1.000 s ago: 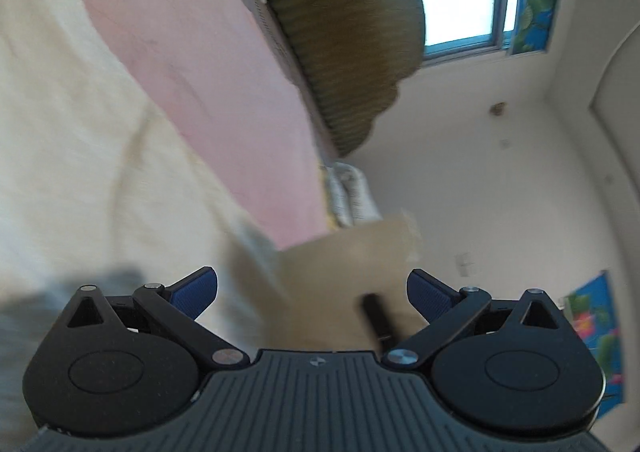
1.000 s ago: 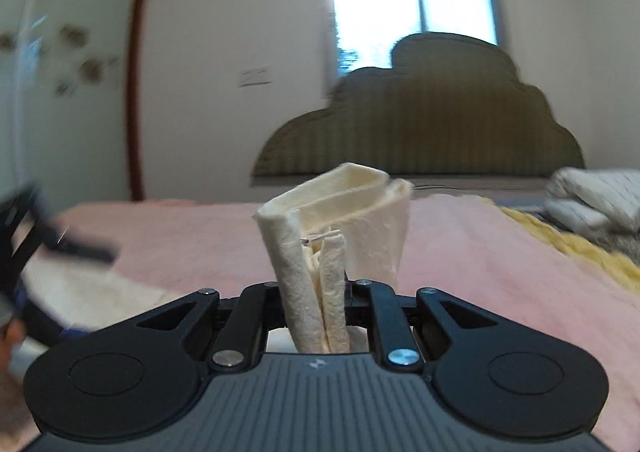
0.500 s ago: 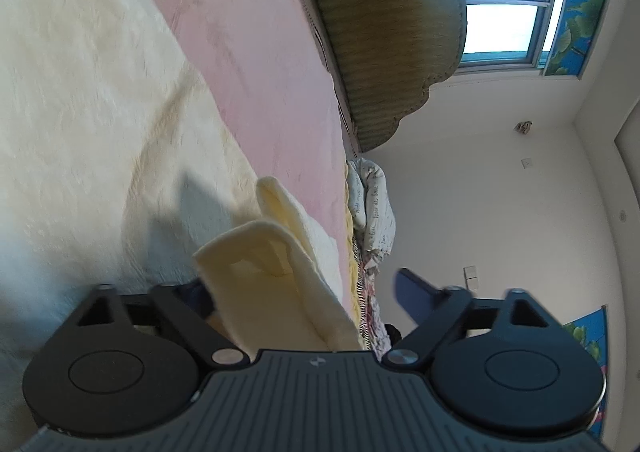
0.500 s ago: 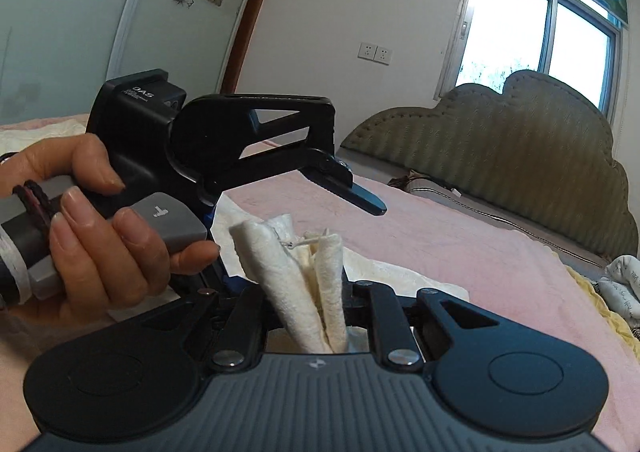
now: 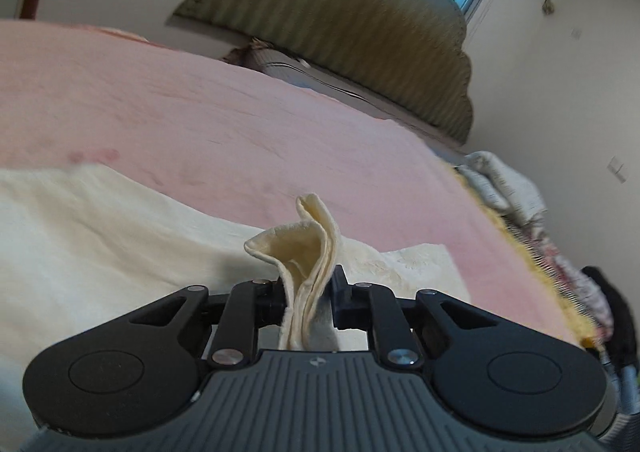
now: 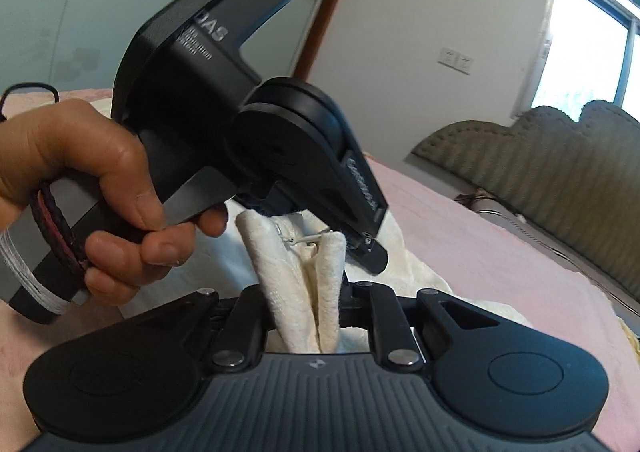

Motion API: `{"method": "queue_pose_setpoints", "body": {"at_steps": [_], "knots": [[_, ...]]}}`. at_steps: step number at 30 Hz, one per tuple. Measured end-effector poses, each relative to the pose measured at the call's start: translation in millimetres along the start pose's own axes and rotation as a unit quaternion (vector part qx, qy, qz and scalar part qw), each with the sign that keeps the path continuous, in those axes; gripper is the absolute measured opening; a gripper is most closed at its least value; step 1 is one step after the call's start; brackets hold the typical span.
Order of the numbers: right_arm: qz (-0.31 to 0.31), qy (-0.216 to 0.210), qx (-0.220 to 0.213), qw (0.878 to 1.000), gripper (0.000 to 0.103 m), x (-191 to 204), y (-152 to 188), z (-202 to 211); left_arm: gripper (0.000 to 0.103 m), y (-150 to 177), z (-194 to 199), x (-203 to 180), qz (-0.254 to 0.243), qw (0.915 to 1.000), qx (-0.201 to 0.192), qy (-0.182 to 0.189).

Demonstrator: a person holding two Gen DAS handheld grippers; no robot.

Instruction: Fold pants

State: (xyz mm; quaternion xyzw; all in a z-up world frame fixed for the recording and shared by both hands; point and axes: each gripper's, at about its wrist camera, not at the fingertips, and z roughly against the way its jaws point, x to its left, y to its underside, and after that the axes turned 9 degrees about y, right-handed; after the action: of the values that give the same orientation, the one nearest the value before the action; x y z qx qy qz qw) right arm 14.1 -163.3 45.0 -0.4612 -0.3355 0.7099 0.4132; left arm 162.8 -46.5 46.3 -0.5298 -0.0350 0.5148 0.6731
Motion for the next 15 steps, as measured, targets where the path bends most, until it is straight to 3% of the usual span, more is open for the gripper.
{"method": "queue_pose_setpoints", "body": {"at_steps": [7,11,15], "knots": [[0.003,-0.034,0.006,0.999,0.014,22,-9,-29,0.018,5,6,11,-0.029,0.9979,-0.006,-0.057],[0.014,-0.048,0.036,0.998,0.015,31,-5,-43,0.018,10,-1,17,-0.023,0.9975,0.003,-0.066],[0.031,-0.050,0.050,0.997,0.016,27,-4,-34,0.018,8,3,12,-0.043,0.9966,-0.012,-0.070]]}}
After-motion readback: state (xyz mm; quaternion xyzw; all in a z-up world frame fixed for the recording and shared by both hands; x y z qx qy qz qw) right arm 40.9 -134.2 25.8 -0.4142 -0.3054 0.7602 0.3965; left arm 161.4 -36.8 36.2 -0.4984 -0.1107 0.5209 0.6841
